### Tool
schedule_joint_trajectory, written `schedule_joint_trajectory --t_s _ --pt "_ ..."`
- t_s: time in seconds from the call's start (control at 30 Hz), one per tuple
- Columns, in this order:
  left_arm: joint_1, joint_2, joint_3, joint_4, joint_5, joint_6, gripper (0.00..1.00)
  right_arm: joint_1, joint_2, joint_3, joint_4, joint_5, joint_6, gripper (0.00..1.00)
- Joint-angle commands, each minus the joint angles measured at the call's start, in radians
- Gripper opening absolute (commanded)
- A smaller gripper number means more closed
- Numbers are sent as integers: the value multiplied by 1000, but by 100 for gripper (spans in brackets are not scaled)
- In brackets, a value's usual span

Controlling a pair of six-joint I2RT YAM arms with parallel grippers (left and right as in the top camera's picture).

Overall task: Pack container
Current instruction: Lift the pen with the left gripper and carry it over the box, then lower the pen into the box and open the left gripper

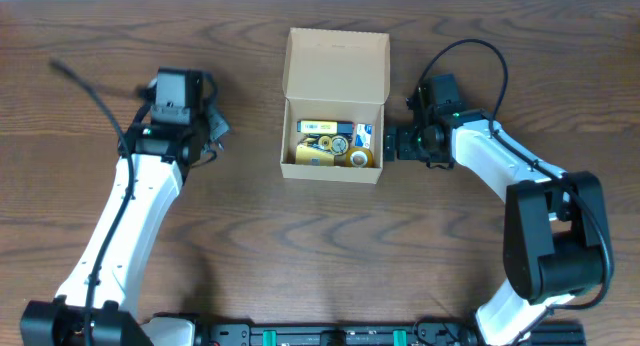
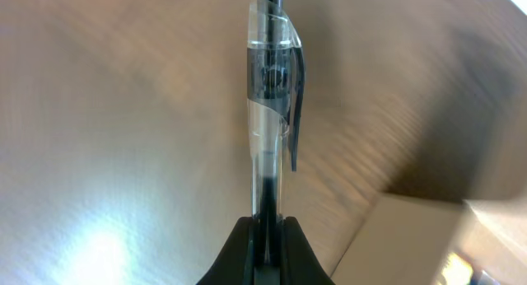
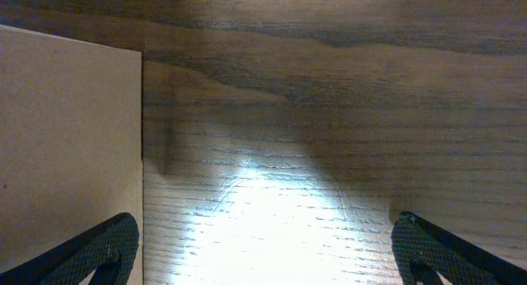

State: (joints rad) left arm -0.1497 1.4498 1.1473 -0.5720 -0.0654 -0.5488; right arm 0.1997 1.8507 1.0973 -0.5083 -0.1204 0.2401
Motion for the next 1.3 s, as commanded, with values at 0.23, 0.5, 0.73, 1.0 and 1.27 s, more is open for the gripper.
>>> schedule_joint_trajectory --t_s 0.23,0.5,0.73,1.0,1.27 --pt "-153 232 370 -122 230 1045 6 5 1 -2 0 -8 -13 99" --pt "-278 356 461 -165 302 1661 6 5 1 -2 0 -8 -13 99" --pt "-341 405 461 -224 309 1771 6 5 1 -2 0 -8 -13 99" --pt "-367 429 458 -322 388 1808 6 5 1 -2 0 -7 -13 99" --pt "-376 460 439 -348 397 1833 6 5 1 -2 0 -8 -13 99"
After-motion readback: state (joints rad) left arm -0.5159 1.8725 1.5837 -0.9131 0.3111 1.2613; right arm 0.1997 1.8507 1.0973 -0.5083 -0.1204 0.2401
